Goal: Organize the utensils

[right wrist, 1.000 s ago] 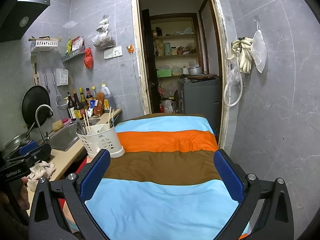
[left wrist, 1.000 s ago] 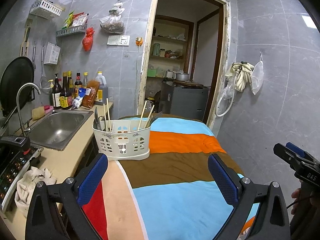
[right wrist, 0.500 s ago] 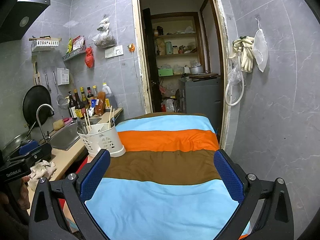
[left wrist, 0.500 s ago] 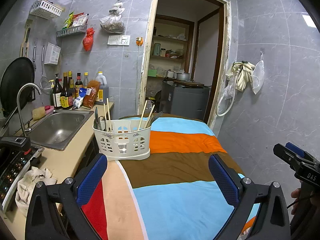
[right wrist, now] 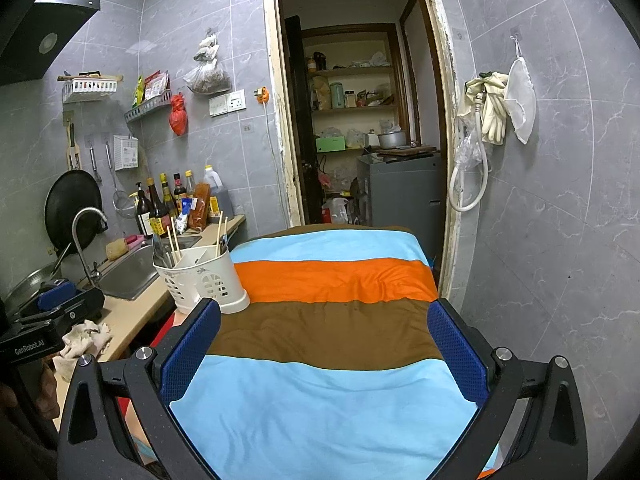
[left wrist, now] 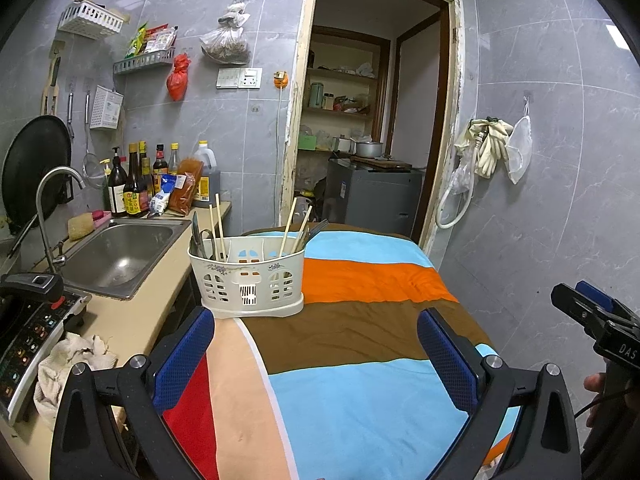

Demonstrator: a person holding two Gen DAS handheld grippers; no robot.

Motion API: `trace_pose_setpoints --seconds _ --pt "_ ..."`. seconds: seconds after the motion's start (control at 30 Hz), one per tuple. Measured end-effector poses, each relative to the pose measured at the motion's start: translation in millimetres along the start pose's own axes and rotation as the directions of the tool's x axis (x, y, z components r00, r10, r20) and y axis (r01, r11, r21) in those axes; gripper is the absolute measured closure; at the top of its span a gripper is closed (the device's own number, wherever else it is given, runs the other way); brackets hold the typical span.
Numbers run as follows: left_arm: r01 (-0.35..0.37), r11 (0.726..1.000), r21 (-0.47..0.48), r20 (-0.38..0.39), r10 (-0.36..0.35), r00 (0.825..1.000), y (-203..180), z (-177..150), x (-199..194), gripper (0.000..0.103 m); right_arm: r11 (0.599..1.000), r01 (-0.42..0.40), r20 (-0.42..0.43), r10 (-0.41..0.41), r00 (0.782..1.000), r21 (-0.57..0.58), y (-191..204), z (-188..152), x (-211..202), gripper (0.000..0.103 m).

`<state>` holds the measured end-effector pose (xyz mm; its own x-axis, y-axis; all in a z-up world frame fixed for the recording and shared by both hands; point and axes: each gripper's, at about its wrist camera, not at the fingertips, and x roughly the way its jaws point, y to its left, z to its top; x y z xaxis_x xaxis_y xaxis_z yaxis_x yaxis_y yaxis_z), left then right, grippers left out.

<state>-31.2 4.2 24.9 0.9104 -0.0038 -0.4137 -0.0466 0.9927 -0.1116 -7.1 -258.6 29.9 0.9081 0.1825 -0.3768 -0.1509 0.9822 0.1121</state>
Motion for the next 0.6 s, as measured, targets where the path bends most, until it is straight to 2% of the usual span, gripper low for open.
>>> trace_pose_setpoints --seconds 0.6 --pt "-0.004 1.0 0.0 -0.002 0.004 1.0 3.4 0.0 0.2 0.001 1.0 0.0 -0.004 0.0 1.0 0.0 -0.5 -0.1 0.7 0.002"
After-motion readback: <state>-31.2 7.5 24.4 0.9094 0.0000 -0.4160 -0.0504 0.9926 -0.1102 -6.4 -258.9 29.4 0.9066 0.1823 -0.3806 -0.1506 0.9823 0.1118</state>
